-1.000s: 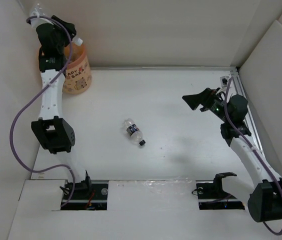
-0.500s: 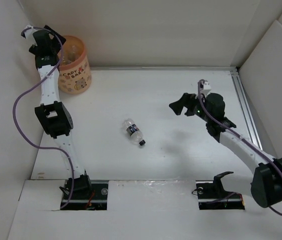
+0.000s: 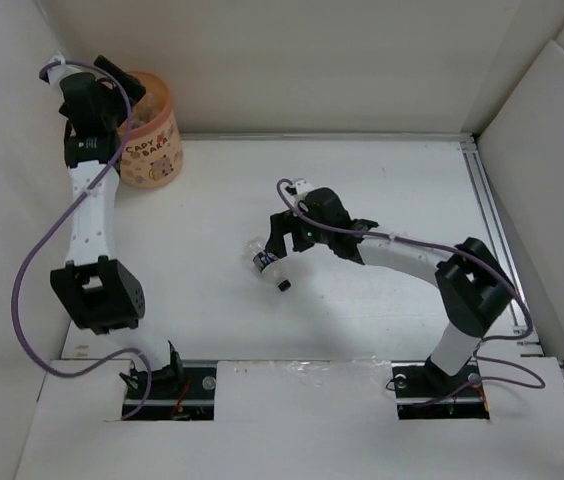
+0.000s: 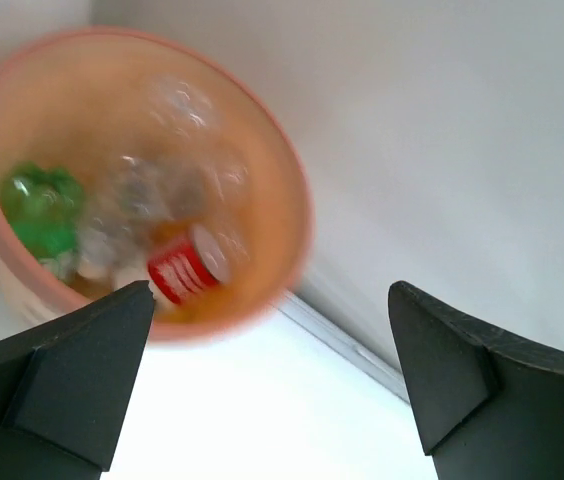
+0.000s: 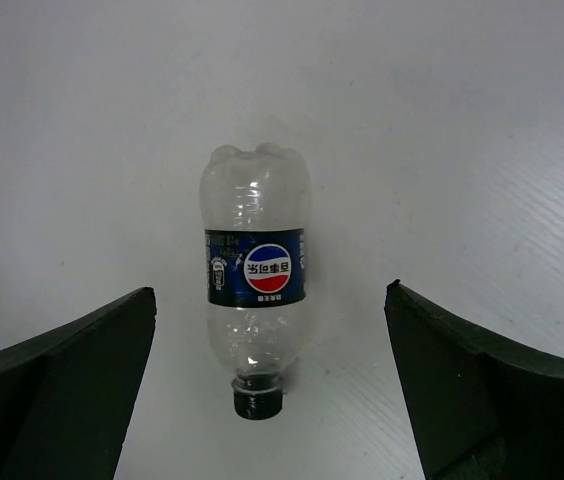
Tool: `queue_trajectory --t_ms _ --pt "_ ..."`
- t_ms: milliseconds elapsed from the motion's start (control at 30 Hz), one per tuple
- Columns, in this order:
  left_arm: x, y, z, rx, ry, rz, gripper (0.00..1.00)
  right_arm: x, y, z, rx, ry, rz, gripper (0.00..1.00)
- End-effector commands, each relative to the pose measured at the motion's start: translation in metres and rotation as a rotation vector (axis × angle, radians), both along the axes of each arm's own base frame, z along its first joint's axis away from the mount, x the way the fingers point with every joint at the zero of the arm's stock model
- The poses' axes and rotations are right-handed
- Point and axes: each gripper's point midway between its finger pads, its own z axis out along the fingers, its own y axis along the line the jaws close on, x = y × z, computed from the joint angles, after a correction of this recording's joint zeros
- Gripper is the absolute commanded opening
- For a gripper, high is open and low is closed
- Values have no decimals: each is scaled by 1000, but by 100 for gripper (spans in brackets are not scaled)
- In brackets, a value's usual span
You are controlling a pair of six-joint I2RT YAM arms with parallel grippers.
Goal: Put the plastic bottles in the bin
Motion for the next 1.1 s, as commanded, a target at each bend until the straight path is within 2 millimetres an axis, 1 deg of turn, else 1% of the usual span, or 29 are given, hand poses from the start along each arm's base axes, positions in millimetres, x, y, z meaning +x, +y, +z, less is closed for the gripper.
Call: queue_trajectory --t_ms 0,33,67,100,133,167,200,233,267,300,333,367,400,467,533,567,633,667,700,733,767,800,833,867,900,933,967,1033,1067 --pt "-40 -48 8 -54 -58 -87 100 -3 34 8 1 -34 66 100" --pt "-47 -59 -1 -78 -48 -116 100 -6 40 -7 -19 -13 81 100" --pt "-66 -71 13 -91 -93 -169 100 -10 44 -16 -32 1 92 100" --pt "-75 -75 7 -104 -90 -180 100 -11 50 -19 -42 0 77 100" --pt "-85 -77 -26 -118 -26 -176 100 -9 48 -27 -54 13 53 100" --pt "-104 -87 -9 -108 -83 -204 100 -12 50 -42 -81 28 54 100" --pt "-113 -89 -15 -110 -77 -213 100 -13 50 -49 -86 47 48 100" --pt "-122 -90 -31 -115 -55 -211 100 -13 50 -56 -96 57 48 100" --pt "-129 -94 -31 -116 -61 -227 100 -17 53 -65 -107 76 52 100" --pt "-143 -97 -22 -102 -80 -240 100 -18 49 -70 -118 80 44 100" --pt "-148 -97 -23 -91 -75 -242 100 -22 53 -70 -119 79 55 100" --pt "-152 -100 -26 -87 -64 -259 100 -27 47 -80 -138 97 55 100" --pt "-159 -103 -19 -85 -77 -271 100 -31 49 -80 -143 91 59 100" --pt "-166 -107 -30 -71 -48 -296 100 -34 49 -85 -153 90 46 97" --pt "-174 -112 -32 -74 -51 -319 100 -36 47 -100 -177 111 46 93" --pt "-176 -112 -43 -70 -31 -319 100 -38 48 -105 -188 116 38 84" --pt "-180 -117 -50 -76 -26 -343 100 -37 46 -114 -206 124 31 69" --pt "-181 -119 -55 -81 -16 -358 100 -38 45 -120 -215 132 31 42" --pt "-182 -122 -65 -90 4 -372 100 -37 44 -120 -215 133 17 26" --pt "-181 -125 -72 -100 22 -391 100 -38 43 -116 -207 136 10 16" --pt "-182 -132 -73 -105 14 -430 100 -36 42 -109 -200 120 -1 11" --pt "-181 -141 -81 -111 26 -465 100 -35 37 -107 -204 114 -26 6" --pt "-182 -148 -87 -116 41 -482 100 -38 33 -94 -188 101 -27 4" --pt "-178 -155 -97 -118 61 -495 100 -32 28 -85 -177 86 -48 1" --pt "-179 -176 -100 -119 71 -553 100 -31 25 -75 -151 89 -54 0" --pt "-178 -186 -106 -122 89 -580 100 -23 15 -67 -133 88 -75 0" --pt "-177 -197 -110 -123 100 -607 100 -17 13 -43 -86 60 -81 0" --pt "-176 -223 -120 -134 123 -672 100 -4 -3 -22 -34 51 -103 0" --pt "-175 -231 -120 -142 122 -682 100 -1 -9 -4 2 23 -98 0"
